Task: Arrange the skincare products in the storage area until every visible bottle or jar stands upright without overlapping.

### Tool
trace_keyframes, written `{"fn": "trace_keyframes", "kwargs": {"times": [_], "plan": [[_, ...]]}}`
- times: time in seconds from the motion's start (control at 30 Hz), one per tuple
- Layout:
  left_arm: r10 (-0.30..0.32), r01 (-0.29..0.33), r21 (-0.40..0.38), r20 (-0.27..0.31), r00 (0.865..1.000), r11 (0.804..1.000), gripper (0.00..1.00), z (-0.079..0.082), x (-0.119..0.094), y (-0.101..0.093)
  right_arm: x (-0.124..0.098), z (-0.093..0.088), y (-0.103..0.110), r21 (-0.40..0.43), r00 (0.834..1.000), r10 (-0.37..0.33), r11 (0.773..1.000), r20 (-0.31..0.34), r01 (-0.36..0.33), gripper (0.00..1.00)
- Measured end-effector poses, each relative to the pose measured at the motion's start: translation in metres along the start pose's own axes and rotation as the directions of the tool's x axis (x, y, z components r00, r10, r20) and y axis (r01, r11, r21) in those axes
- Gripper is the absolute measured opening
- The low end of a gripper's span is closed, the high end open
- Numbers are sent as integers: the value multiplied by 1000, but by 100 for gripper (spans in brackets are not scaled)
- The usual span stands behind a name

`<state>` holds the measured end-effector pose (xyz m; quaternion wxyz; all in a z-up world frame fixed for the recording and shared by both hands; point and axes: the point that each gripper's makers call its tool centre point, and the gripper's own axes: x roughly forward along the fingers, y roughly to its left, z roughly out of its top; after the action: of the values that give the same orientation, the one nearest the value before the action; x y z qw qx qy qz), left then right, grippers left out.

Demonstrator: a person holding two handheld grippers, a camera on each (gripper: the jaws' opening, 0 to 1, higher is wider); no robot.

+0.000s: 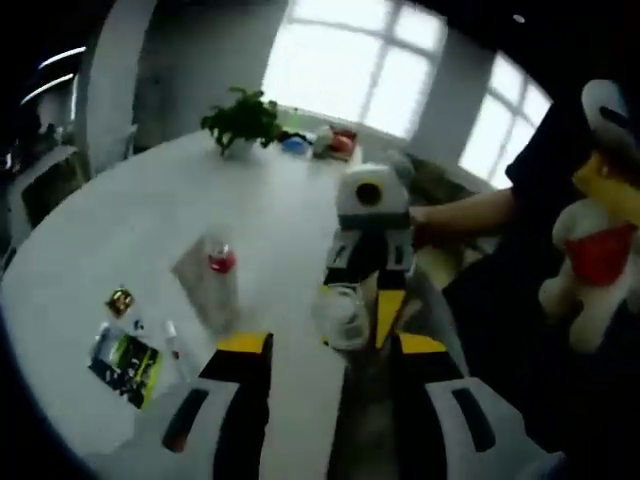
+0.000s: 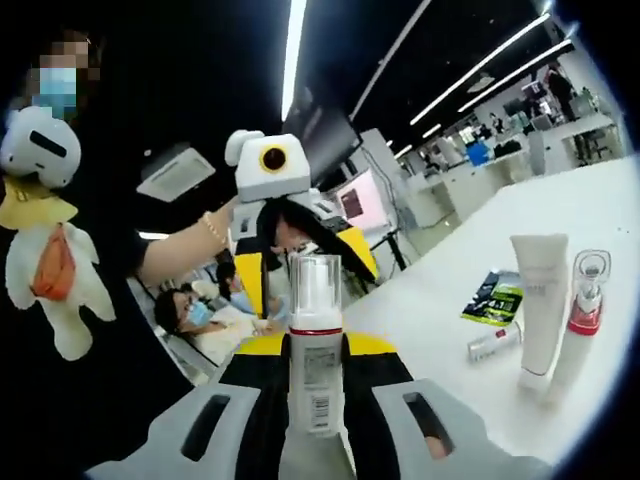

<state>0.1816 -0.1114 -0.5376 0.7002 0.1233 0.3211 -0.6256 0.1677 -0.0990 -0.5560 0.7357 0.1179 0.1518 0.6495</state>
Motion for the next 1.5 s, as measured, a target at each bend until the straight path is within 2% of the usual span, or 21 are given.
{"fn": "trace_keyframes", "kwargs": {"times": [0.13, 0.23, 0.37, 0.47, 0.63, 0.83, 0.97, 1.07, 1.27, 1.5], "plan": [[-21, 22, 44, -8, 1000, 999, 42, 8, 3, -9, 1, -4, 2, -33, 1000, -7, 999, -28, 6, 19], [8, 9, 165, -107, 994, 986, 41, 1, 7, -11, 0, -7, 2, -55, 999, -19, 998, -37, 16, 19], [29, 15, 231, -188, 982, 973, 35, -6, 9, -9, 0, -11, 1, -80, 998, -28, 996, -53, 24, 19], [23, 24, 235, -196, 980, 972, 30, -2, 12, -12, 2, -11, 3, -97, 998, -24, 995, -62, 18, 19], [25, 32, 251, -221, 975, 968, 29, -3, 13, -8, 4, -11, 1, -117, 997, -25, 993, -71, 17, 19], [31, 43, 279, -254, 967, 959, 28, -2, 17, -12, 3, -13, -1, -135, 996, -34, 991, -84, 23, 19], [16, 51, 242, -268, 963, 969, 26, -2, 16, -10, 2, -16, -2, -158, 994, -42, 987, -102, 26, 19], [26, 50, 253, -290, 957, 966, 25, -3, 18, -12, 2, -16, -2, -164, 993, -50, 986, -103, 33, 19], [64, 37, 312, -309, 949, 949, 25, -2, 22, -8, -4, -17, -9, -182, 990, -110, 979, -90, 93, 20], [72, 54, 350, -339, 938, 935, 25, 0, 36, -5, -13, -23, -17, -179, 982, -171, 972, -86, 154, 21]]}}
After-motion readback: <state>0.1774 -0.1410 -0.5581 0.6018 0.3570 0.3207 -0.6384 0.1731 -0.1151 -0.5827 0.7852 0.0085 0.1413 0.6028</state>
